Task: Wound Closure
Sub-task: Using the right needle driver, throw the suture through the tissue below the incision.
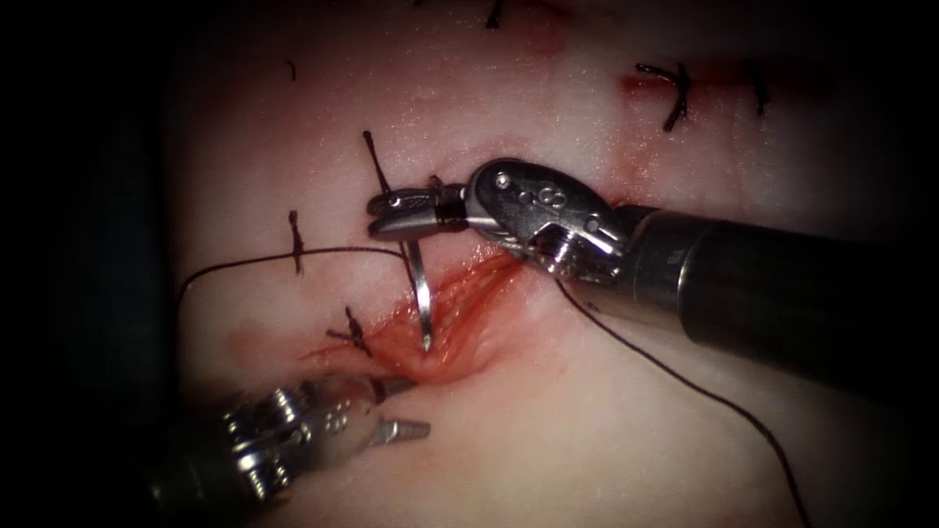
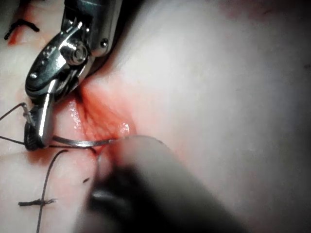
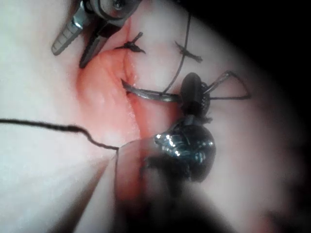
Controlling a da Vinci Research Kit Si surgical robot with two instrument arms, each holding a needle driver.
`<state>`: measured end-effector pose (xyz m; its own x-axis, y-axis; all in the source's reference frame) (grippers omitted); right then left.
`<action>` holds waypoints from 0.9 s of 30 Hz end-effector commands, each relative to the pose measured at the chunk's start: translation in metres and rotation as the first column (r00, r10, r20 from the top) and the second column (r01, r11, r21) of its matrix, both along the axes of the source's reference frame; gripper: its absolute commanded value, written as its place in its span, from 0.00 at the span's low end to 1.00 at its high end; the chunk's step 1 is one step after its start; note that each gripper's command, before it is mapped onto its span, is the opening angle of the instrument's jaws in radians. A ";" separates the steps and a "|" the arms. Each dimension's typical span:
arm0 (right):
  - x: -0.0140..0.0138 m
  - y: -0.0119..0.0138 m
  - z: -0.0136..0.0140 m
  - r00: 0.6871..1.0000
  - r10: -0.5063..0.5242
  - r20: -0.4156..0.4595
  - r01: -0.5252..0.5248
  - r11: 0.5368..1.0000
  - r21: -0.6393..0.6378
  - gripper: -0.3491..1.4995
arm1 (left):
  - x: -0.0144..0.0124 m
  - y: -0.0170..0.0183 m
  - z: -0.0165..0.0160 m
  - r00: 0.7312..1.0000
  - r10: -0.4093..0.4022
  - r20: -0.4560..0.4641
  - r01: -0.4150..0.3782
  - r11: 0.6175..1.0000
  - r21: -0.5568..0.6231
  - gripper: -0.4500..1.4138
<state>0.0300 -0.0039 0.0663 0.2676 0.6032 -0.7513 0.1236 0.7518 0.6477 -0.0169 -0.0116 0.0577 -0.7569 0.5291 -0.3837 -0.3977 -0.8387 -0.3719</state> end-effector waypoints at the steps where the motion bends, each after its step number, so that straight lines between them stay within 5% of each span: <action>1: 0.0006 0.0004 0.0004 0.999 -0.028 -0.020 0.027 0.997 -0.071 0.00 | -0.0005 0.0003 0.0004 1.000 0.000 0.002 0.000 1.000 -0.001 0.40; 11: 0.0008 0.0023 -0.0006 0.994 -0.066 -0.088 0.021 0.900 -0.434 0.00 | -0.0012 -0.0002 0.0001 1.000 -0.009 -0.004 0.009 1.000 -0.004 0.36; 20: 0.0010 0.0032 -0.0026 0.992 -0.076 -0.105 0.015 0.870 -0.492 0.00 | -0.0019 -0.0006 -0.0001 1.000 0.001 0.001 -0.001 1.000 -0.002 0.35; 27: 0.0011 0.0029 -0.0025 0.993 -0.079 -0.082 0.034 0.893 -0.450 0.00 | -0.0023 -0.0009 -0.0003 1.000 0.005 0.003 -0.005 1.000 -0.001 0.35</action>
<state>0.0304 -0.0016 0.0635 0.2079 0.1806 -0.9613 0.2164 0.9500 0.2253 -0.0188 -0.0128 0.0570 -0.7586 0.5257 -0.3849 -0.3930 -0.8404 -0.3732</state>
